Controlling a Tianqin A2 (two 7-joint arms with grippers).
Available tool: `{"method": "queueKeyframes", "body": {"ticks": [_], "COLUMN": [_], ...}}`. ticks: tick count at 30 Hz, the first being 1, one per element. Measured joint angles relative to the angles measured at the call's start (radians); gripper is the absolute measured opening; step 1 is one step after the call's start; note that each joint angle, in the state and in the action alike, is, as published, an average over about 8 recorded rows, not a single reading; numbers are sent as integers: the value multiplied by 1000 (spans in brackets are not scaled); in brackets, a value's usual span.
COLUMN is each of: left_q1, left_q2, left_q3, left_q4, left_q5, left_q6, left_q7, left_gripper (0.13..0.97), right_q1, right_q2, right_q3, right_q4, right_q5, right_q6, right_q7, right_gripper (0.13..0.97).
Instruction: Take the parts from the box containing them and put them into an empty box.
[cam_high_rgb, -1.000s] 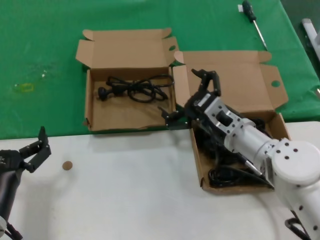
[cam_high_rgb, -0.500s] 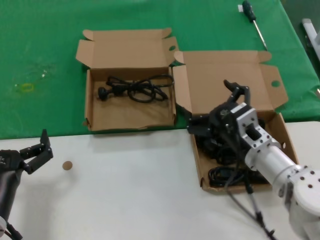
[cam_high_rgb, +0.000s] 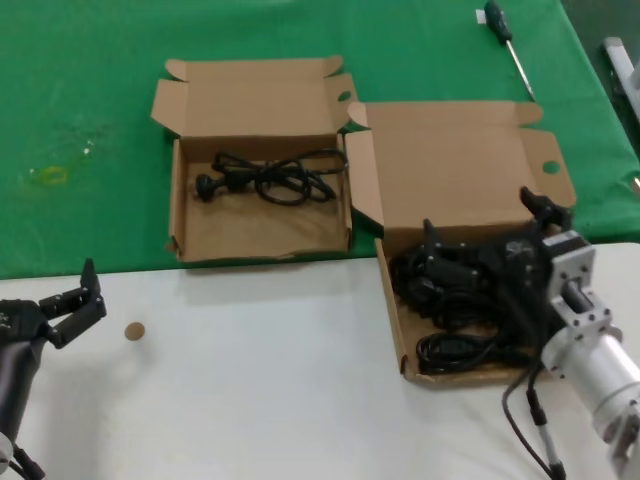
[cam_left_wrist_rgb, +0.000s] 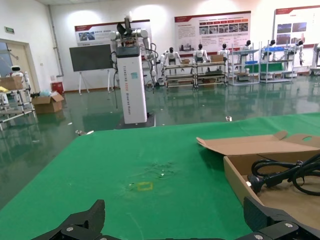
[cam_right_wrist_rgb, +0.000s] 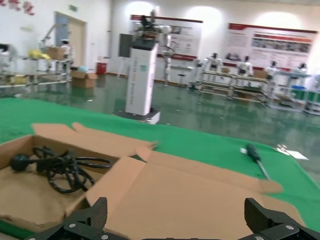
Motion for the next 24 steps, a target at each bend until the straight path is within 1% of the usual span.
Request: {"method": "queueKeyframes", "body": {"ticks": [7, 24], "left_q1": [0, 0], "left_q2": [0, 0], "left_q3": [0, 0], "left_q4": [0, 0], "left_q5": [0, 0], "left_q6": [0, 0], "left_q7": [0, 0], "left_gripper": [966, 966], "right_q1": [-60, -66], "right_q2": [7, 7], "right_q3": [29, 32], "right_q4": [52, 56], "right_q5": [23, 25], "right_q6": [38, 42], "right_q7": [37, 40], "right_gripper": [966, 966]}}
